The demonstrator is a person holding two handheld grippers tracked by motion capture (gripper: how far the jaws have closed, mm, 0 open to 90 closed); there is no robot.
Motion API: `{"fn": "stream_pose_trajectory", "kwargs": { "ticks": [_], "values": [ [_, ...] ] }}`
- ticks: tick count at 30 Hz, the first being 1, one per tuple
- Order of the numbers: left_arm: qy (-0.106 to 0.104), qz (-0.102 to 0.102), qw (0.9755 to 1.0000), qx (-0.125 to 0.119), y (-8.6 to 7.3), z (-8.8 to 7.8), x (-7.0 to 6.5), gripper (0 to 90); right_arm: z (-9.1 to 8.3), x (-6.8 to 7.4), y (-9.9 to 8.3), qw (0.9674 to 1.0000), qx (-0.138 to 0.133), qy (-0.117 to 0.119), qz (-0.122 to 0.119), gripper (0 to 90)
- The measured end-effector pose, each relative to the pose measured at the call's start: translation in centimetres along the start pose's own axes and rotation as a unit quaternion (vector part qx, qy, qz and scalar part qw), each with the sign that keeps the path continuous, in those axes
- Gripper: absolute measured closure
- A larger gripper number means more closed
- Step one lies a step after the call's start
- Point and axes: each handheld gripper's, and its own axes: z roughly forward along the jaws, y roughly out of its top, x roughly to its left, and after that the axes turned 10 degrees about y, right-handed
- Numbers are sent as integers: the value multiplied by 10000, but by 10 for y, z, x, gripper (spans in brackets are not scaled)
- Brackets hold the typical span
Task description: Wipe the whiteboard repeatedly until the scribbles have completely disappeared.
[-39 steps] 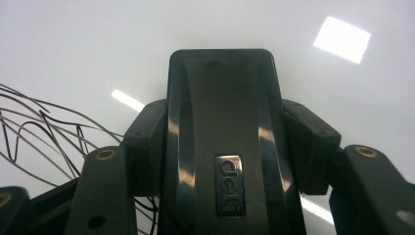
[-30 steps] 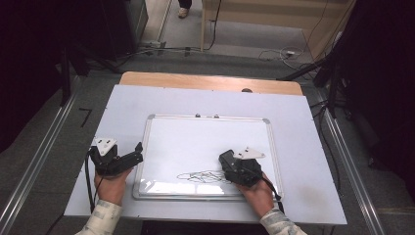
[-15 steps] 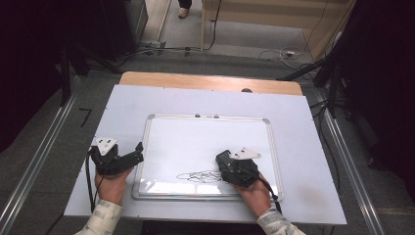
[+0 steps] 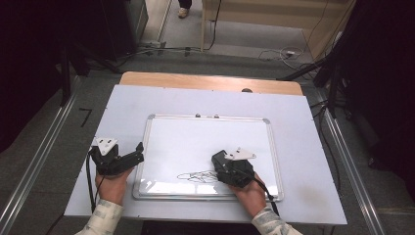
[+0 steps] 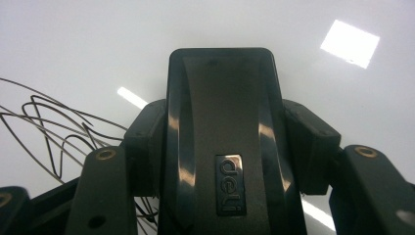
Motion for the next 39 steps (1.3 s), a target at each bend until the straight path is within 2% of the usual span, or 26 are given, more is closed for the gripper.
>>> {"fn": "stream_pose_trajectory", "kwargs": {
  "ticks": [39],
  "values": [
    [8, 10, 10000, 5, 0, 0, -1, 32, 20, 31, 15, 9997, 18, 149, -205, 390]
  ]
}}
